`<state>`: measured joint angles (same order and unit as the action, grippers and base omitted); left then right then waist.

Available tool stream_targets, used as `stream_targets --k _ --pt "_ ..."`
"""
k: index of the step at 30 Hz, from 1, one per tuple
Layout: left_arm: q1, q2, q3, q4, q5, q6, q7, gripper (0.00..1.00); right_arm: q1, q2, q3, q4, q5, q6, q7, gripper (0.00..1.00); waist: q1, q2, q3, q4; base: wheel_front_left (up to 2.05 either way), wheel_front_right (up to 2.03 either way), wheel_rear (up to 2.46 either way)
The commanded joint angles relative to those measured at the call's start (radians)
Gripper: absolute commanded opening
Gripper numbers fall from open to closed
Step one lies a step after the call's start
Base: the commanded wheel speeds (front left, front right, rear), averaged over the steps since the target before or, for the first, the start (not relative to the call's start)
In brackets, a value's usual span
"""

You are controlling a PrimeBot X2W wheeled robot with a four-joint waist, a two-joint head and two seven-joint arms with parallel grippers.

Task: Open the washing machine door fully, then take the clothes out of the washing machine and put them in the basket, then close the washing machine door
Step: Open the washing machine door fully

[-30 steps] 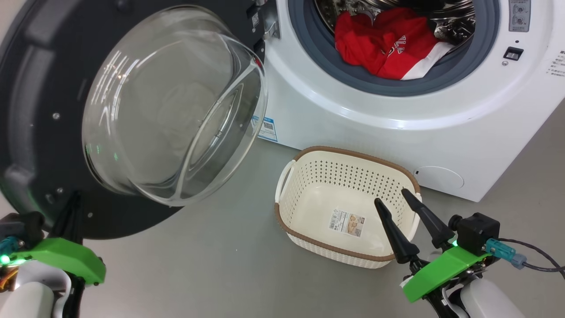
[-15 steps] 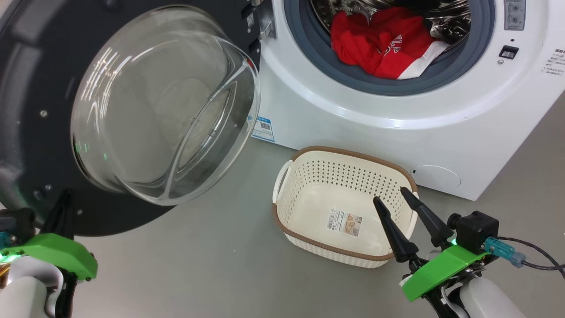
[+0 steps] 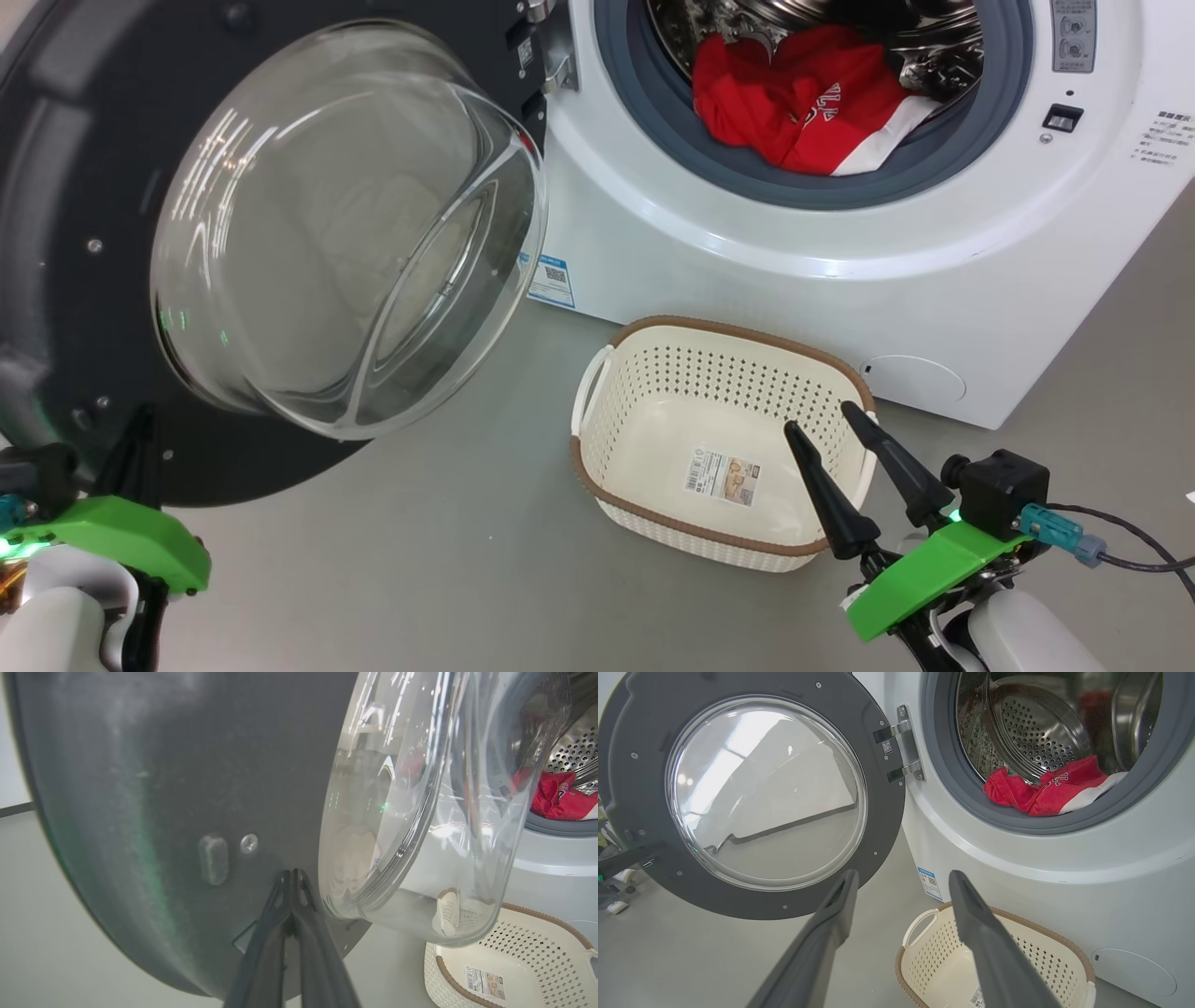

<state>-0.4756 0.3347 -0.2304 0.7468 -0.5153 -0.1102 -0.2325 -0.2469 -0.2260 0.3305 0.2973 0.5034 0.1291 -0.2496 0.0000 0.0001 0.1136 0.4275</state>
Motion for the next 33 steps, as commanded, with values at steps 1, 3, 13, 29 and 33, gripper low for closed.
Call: stream_targets --k 1,3,13,29,33 --pt "-0.023 0.048 0.035 -0.021 -0.008 0.004 -0.016 0.00 -0.012 -0.003 0.020 -0.021 0.006 0.002 -0.012 1.00 0.0000 -0.0001 -0.001 -0.001 0.00 0.00 0.00" --pt "-0.013 0.046 0.036 -0.030 -0.009 0.008 -0.018 0.00 -0.013 -0.003 0.020 -0.020 0.006 0.002 -0.012 1.00 0.0000 -0.0001 -0.001 -0.003 0.00 0.00 0.00" --pt "0.049 0.036 0.048 -0.091 -0.024 0.027 -0.023 0.00 -0.015 -0.003 0.018 -0.023 0.006 0.002 -0.012 1.00 0.0000 -0.0001 0.000 -0.019 0.00 0.00 0.00" --pt "0.152 0.022 0.063 -0.254 -0.044 0.081 -0.020 0.00 -0.018 -0.004 0.012 -0.028 0.004 0.002 -0.012 1.00 0.0000 -0.0001 0.001 -0.043 0.00 0.00 0.00" --pt "0.182 0.018 0.064 -0.313 -0.047 0.104 -0.013 0.00 -0.020 -0.004 0.012 -0.030 0.004 0.002 -0.012 1.00 0.0000 -0.0001 0.001 -0.053 0.00 0.00 0.00"
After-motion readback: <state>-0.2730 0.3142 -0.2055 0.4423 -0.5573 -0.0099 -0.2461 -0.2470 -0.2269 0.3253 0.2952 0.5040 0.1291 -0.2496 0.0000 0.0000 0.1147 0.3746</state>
